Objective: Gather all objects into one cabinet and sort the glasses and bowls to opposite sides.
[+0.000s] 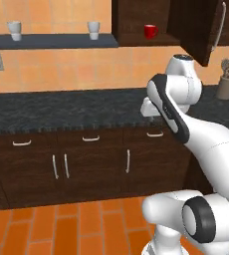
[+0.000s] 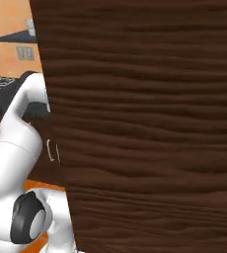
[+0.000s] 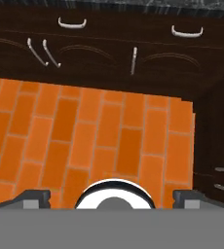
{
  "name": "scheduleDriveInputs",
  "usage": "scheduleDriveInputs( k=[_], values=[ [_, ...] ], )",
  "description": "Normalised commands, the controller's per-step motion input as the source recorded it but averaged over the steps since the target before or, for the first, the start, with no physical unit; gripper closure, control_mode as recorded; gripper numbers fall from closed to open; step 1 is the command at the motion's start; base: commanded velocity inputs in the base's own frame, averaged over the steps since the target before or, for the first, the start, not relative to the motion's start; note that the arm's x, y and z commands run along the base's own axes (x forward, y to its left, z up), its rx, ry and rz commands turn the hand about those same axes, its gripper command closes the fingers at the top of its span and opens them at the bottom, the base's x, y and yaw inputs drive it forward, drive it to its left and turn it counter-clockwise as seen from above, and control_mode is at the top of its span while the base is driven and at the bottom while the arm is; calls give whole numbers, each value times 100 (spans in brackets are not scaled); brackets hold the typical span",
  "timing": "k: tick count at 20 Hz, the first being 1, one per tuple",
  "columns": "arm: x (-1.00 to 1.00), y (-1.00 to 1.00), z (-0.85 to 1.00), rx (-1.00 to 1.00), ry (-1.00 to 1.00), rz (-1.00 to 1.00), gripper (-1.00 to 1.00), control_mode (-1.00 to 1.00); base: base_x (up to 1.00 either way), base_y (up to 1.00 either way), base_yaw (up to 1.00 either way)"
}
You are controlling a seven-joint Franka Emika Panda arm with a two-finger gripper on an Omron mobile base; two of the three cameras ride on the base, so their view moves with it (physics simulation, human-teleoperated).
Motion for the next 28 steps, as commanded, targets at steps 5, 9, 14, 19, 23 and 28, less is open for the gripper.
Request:
scheduleDriveInputs(
  k=[5,9,14,19,23,28],
  values=[
    [0,0,0,0,0,0,-100,100,28,-62,3],
    [0,0,0,0,0,0,-100,100,100,30,0],
    [0,0,0,0,0,0,-100,100,100,39,0],
    [0,0,0,0,0,0,-100,100,88,-56,0],
    [0,0,0,0,0,0,-100,100,57,-60,0],
    [0,0,0,0,0,0,-100,100,80,-12,0]
  ],
)
